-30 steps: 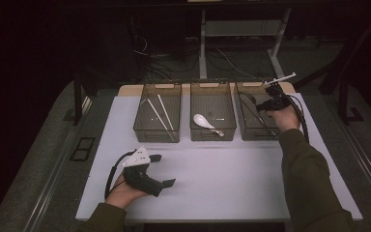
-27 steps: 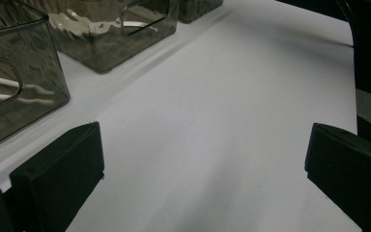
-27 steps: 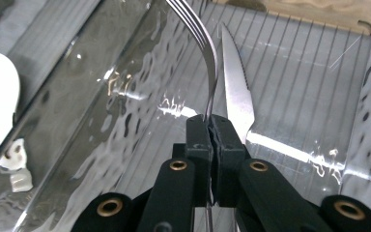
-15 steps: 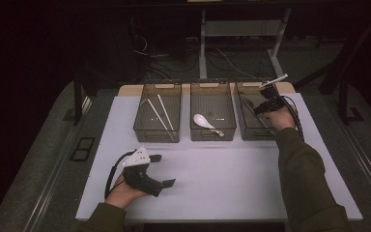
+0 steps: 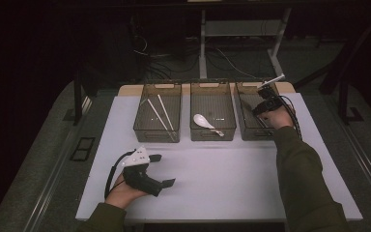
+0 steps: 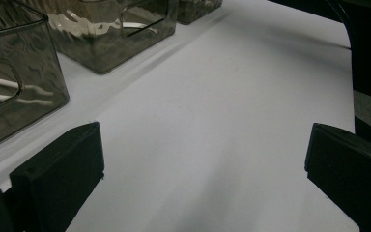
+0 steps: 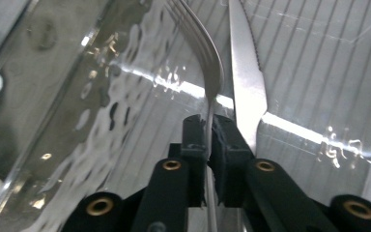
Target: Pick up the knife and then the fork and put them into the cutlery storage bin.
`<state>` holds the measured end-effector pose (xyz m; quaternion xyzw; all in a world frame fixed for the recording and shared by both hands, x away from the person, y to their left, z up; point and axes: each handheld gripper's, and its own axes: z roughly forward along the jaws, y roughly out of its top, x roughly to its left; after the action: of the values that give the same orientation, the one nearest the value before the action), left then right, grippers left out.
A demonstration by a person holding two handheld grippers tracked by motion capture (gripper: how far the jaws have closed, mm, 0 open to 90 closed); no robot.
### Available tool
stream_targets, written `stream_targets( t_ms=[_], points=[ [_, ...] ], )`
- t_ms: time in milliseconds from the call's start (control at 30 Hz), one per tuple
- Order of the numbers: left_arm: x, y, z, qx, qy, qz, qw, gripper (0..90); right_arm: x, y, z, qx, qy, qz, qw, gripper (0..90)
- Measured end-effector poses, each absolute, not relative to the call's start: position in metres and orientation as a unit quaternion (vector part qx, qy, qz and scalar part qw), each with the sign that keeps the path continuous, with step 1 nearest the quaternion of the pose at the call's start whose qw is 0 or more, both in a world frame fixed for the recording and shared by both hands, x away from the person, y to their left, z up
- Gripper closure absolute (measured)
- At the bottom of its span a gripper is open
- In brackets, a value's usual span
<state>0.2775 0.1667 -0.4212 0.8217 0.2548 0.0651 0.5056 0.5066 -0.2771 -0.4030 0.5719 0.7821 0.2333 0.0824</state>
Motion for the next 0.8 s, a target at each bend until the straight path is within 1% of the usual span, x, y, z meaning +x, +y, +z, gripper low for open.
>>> stream_targets(
  t_ms=[167, 267, 333, 467, 600, 800],
  points=[
    [0.277, 0.167, -0.421, 0.821, 0.255, 0.066, 0.506, 0.0, 0.506, -0.277, -0.402, 0.570, 0.782, 0.235, 0.088, 76.0],
    [0.277, 0.167, -0.421, 0.822, 0.255, 0.066, 0.506, 0.0, 0.506, -0.277, -0.402, 0.568, 0.783, 0.237, 0.091, 70.4],
    [0.277, 0.167, -0.421, 0.821, 0.255, 0.066, 0.506, 0.0, 0.505, -0.277, -0.401, 0.569, 0.781, 0.242, 0.090, 63.7],
    [0.278, 0.167, -0.421, 0.822, 0.255, 0.066, 0.505, 0.0, 0.504, -0.280, -0.398, 0.569, 0.775, 0.260, 0.093, 54.1],
    [0.277, 0.166, -0.421, 0.821, 0.255, 0.067, 0.506, 0.0, 0.502, -0.282, -0.394, 0.564, 0.771, 0.283, 0.092, 42.1],
    [0.280, 0.166, -0.421, 0.818, 0.259, 0.067, 0.510, 0.0, 0.499, -0.282, -0.389, 0.558, 0.771, 0.287, 0.103, 33.6]
  ],
)
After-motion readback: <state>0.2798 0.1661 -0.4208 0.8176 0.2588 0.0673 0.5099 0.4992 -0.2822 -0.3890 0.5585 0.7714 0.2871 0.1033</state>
